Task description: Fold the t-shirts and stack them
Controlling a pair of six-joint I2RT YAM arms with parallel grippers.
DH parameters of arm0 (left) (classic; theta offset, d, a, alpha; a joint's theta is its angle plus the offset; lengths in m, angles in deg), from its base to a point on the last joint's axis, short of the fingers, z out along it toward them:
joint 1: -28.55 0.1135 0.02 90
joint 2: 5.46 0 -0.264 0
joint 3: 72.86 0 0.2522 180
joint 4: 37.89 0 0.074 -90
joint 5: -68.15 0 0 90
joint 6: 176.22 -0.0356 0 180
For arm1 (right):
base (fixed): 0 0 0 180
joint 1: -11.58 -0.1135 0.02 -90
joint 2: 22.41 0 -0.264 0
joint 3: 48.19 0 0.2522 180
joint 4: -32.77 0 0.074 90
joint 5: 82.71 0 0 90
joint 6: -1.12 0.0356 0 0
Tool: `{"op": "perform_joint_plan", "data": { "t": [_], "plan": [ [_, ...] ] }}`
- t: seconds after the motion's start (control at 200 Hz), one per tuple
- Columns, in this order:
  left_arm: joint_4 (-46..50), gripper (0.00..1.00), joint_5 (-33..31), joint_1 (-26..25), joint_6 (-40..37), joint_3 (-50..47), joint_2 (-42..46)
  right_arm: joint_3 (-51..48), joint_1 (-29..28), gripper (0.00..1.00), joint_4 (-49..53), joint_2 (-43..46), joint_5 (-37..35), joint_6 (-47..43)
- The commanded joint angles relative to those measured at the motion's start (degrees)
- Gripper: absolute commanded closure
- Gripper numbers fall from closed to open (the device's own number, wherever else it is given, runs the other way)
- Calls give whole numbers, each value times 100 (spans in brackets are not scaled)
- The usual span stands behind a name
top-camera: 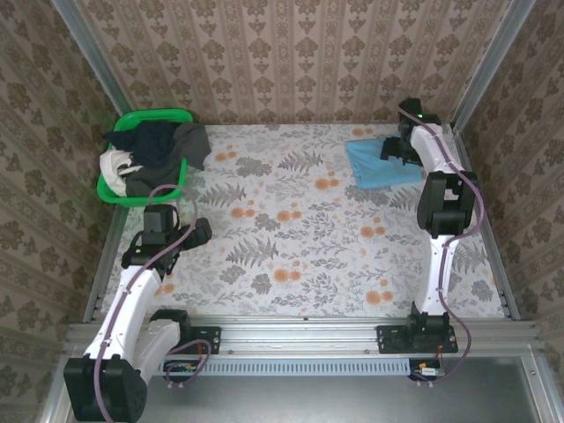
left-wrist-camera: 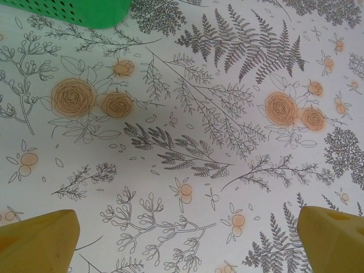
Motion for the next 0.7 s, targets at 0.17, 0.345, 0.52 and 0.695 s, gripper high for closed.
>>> {"op": "perform_joint_plan", "data": {
  "t": [0.17, 0.345, 0.52, 0.695],
  "plan": [
    [-91, 0, 202, 43, -10, -74, 15, 716, -1145, 4, -236, -792, -964, -698],
    [-265, 0, 266, 44, 60, -235, 25, 1645, -1025, 10, 326, -1611, -1200, -744],
    [-261, 0, 247, 45, 41, -238, 6, 1680, -727, 13, 362, -1778, -1182, -757],
    [-197, 0, 177, 51, -8, -155, 24, 1574, -328, 13, 393, -1779, -1100, -767]
  ]
}}
